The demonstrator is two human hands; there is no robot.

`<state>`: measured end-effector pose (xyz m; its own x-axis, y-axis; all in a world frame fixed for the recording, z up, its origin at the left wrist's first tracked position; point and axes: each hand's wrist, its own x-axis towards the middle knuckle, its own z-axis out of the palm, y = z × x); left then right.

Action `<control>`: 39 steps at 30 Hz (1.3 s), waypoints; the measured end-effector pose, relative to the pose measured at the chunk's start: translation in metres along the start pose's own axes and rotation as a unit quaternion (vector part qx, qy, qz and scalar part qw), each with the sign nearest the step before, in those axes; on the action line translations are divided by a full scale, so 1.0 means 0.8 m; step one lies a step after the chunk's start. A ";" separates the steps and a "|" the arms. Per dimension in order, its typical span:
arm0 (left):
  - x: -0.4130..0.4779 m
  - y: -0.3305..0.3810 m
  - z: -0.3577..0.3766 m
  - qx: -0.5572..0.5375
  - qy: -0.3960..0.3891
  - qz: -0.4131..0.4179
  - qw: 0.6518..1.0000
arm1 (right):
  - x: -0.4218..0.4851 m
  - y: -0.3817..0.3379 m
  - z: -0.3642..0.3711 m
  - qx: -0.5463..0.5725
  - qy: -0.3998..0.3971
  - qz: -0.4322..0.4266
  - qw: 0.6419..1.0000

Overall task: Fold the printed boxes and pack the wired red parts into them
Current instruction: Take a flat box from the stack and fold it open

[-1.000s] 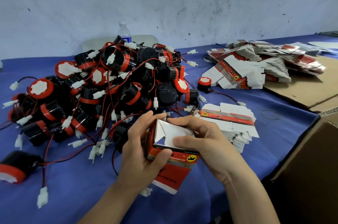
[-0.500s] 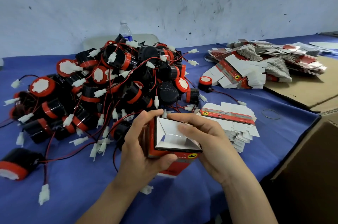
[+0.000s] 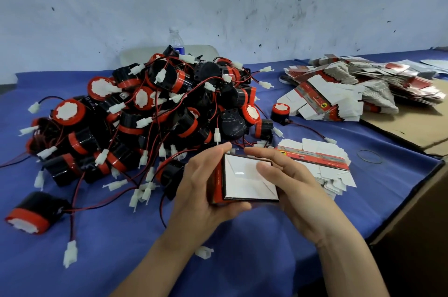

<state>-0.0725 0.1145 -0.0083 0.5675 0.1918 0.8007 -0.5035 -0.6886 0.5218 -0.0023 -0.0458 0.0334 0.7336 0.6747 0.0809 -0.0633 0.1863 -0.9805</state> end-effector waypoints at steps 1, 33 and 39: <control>0.001 -0.001 0.000 0.032 -0.003 0.030 0.999 | -0.001 0.000 -0.002 -0.027 0.001 0.008 1.000; -0.007 -0.060 -0.024 0.378 -0.095 -0.259 0.884 | 0.004 0.054 0.009 -0.438 0.157 -0.286 0.838; -0.007 -0.059 -0.016 0.367 -0.074 -0.245 0.894 | -0.001 0.050 0.012 -0.363 0.165 -0.286 0.871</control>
<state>-0.0604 0.1550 -0.0336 0.7097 0.5399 0.4526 0.3629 -0.8308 0.4220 -0.0120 -0.0320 -0.0043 0.6671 0.3560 0.6544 0.7332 -0.1579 -0.6615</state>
